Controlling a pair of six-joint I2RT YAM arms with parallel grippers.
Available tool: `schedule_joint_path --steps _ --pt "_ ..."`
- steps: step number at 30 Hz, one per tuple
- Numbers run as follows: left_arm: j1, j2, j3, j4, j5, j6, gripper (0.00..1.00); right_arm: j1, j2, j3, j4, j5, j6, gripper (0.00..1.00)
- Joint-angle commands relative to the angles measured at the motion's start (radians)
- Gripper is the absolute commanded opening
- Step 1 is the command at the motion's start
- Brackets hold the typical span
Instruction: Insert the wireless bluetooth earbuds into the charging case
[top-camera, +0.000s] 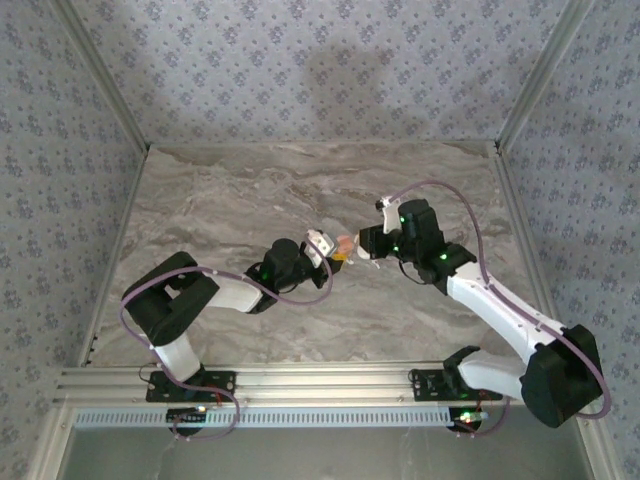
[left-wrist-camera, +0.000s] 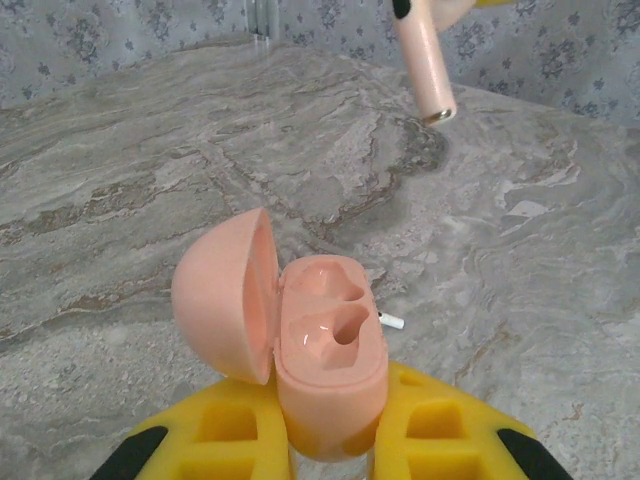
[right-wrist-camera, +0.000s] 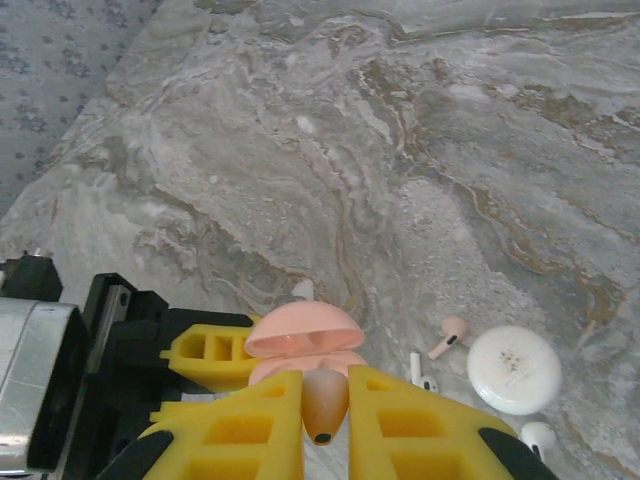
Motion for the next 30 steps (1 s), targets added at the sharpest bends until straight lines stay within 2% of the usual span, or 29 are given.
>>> schedule_joint_path --steps 1,14,30 --pt "-0.005 -0.003 0.029 0.060 0.035 -0.013 0.07 0.015 0.003 -0.008 0.040 -0.039 -0.025 0.16" --pt "-0.006 -0.049 0.008 0.085 0.070 -0.004 0.07 0.019 0.063 -0.012 0.045 -0.040 -0.047 0.16" --pt "-0.005 -0.084 -0.005 0.086 0.069 0.006 0.07 0.017 0.045 -0.027 0.004 -0.045 -0.094 0.16"
